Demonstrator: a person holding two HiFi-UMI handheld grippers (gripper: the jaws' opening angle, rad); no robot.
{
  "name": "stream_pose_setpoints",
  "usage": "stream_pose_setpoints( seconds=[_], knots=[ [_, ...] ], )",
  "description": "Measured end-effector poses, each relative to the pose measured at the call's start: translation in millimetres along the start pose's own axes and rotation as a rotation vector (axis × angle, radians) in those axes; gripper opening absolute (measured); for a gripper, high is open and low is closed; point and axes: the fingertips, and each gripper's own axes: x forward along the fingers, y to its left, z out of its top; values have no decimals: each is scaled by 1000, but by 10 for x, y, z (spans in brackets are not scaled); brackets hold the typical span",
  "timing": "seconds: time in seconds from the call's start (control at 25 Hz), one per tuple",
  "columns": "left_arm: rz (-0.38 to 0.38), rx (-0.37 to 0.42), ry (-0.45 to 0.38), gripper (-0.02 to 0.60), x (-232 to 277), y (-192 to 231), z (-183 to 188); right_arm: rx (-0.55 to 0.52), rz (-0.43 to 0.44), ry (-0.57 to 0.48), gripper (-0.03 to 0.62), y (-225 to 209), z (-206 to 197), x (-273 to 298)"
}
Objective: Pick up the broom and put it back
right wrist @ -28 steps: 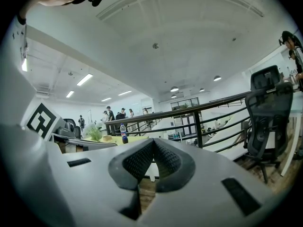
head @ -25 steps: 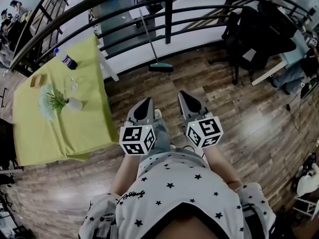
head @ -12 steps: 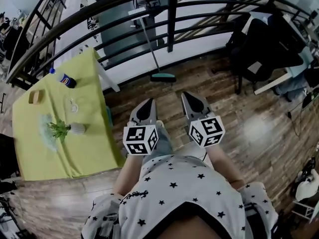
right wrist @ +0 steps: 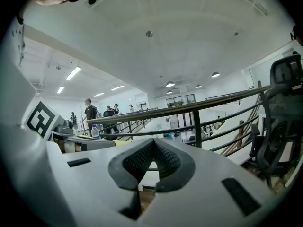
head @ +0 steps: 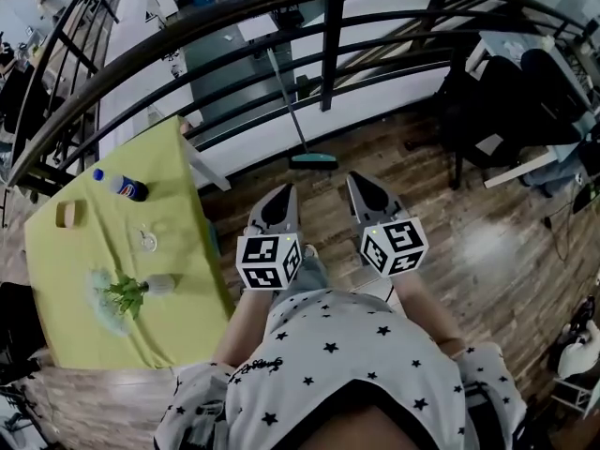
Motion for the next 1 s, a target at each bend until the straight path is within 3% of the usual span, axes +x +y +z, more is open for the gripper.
stream_pose_setpoints(
  seconds=[0.56,1.0],
  knots=[
    [11,-35,19,11,715,816,234,-7,-1,15,-6,-194,98,1127],
    [65,-96,41,11,1090,1353,270,-15,-9,59,-6,-450,73,1835]
  ],
)
